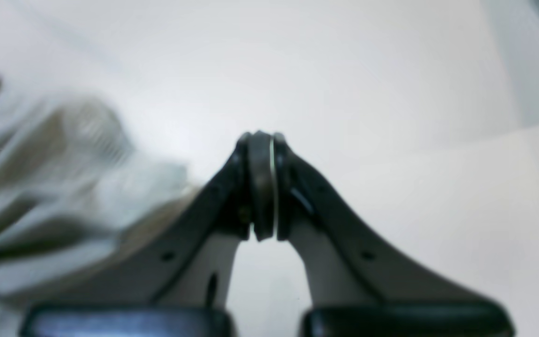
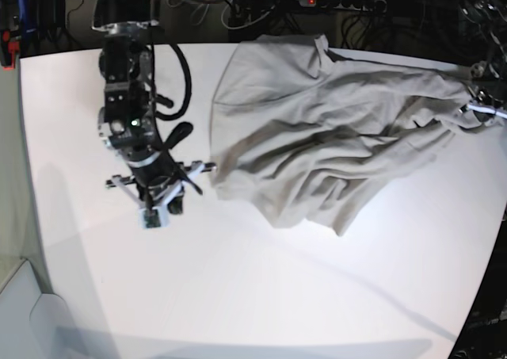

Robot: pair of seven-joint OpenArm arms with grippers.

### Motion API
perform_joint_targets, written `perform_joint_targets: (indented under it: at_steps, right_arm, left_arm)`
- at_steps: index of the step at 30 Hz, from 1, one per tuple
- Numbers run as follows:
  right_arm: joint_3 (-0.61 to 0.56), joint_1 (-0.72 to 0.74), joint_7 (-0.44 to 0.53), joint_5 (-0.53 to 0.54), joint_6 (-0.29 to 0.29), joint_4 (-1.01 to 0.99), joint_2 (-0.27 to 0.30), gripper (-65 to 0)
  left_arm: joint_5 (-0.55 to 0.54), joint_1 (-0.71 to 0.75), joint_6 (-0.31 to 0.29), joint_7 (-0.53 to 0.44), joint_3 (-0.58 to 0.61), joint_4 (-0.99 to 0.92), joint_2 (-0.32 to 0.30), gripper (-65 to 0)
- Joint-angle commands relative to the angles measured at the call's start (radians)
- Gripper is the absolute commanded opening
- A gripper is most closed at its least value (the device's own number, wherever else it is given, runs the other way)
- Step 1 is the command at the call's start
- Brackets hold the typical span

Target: Layout the t-shirt on the table in an organized manner, then fold the t-shirt properly

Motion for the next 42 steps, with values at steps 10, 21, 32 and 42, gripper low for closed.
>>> perform_joint_targets:
  at_steps: [10, 21, 32, 42]
  right_arm:
    - [-0.145, -0.047, -0.011, 0.008, -0.002, -0.076, -0.094, -65.0]
    - [-0.164, -0.026, -0.003, 0.008, -0.002, -0.262, -0.091, -65.0]
    - [-0.162, -0.017, -0.003, 0.006, -0.004, -0.266, -0.054, -65.0]
    - [-0.162, -0.003, -0.003, 0.006, -0.004, -0.268, -0.05, -65.0]
  left_arm:
    - [-0.009, 0.035, 0.003, -0.017, -0.005, 0.028, 0.005, -64.7]
    - [-0.011, 0.063, 0.003, -0.017, -0.007, 0.031, 0.031, -64.5]
    - [-0.114, 0.126, 0.003, 0.036, -0.014, 0.099, 0.025, -23.5]
    - [-0.321, 0.183, 0.003, 0.052, -0.294, 0.2, 0.016, -15.5]
